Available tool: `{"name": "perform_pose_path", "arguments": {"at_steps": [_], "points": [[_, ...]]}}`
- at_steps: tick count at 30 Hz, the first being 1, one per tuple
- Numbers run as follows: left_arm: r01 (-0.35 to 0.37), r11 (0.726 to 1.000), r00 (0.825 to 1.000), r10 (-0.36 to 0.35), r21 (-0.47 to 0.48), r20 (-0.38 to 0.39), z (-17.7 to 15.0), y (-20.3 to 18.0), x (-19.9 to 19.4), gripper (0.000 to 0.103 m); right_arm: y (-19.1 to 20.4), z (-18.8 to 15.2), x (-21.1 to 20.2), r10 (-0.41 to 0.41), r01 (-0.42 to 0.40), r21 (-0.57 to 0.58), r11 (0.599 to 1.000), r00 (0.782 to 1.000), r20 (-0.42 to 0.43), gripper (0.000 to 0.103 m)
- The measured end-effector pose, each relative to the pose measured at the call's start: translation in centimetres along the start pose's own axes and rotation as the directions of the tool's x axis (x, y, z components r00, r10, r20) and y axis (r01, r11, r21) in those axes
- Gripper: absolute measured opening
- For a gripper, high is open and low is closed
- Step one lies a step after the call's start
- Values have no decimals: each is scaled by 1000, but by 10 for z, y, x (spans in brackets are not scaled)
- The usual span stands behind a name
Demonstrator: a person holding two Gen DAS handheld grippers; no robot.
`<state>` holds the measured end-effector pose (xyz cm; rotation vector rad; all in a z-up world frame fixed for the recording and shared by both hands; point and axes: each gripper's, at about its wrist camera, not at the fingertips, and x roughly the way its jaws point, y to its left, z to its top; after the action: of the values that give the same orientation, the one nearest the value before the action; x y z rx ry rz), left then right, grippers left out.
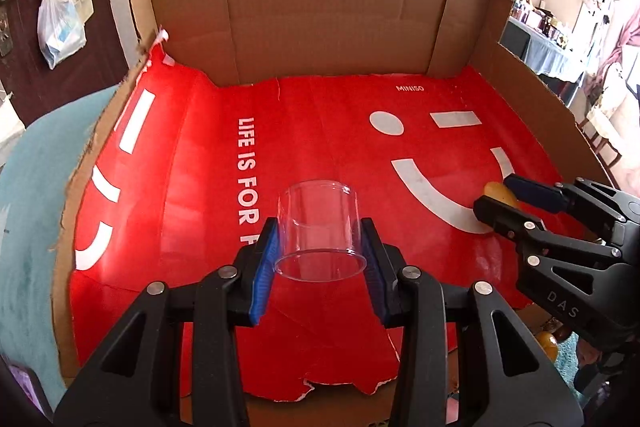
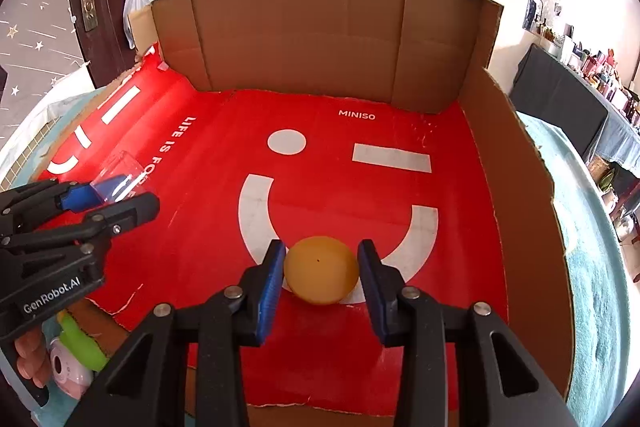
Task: Organize rigid objects
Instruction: 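Carry the cup into the red box with the left gripper while the right gripper carries the orange soap in, then open both grippers to release cup and soap, then withdraw from the box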
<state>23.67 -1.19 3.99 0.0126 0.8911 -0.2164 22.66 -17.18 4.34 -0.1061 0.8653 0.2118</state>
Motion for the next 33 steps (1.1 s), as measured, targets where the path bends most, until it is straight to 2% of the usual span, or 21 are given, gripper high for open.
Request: {"name": "perform_pose_path", "arguments": {"at_steps": [5, 16, 20, 21, 25, 30, 33], "points": [[21, 1000, 998, -22, -11, -52, -2, 4, 9, 37, 2, 1, 1, -8, 8, -10, 1000, 1000, -6, 40], [10, 1000, 998, -10, 5, -57, -1, 2, 9, 37, 2, 2, 3, -7, 7, -7, 1000, 1000, -12, 40], [-15, 1000, 999, 15, 8, -32, 0, 1, 7, 38, 3, 2, 3, -8, 7, -7, 1000, 1000, -12, 40], [-24, 1000, 999, 24, 10, -22, 0, 1, 6, 39, 2, 2, 3, -8, 8, -7, 1000, 1000, -12, 40], [-24, 1000, 1000, 24, 6, 2, 1, 3, 0, 57, 2, 2, 4, -7, 7, -5, 1000, 1000, -12, 40], [-27, 1000, 998, 26, 11, 66, 4, 3, -14, 67, 2, 2, 3, -5, 5, -4, 1000, 1000, -10, 40], [-45, 999, 994, 43, 20, 98, 5, 1, -24, 69, 3, 1, -1, -4, 4, -5, 1000, 1000, -2, 41]]}}
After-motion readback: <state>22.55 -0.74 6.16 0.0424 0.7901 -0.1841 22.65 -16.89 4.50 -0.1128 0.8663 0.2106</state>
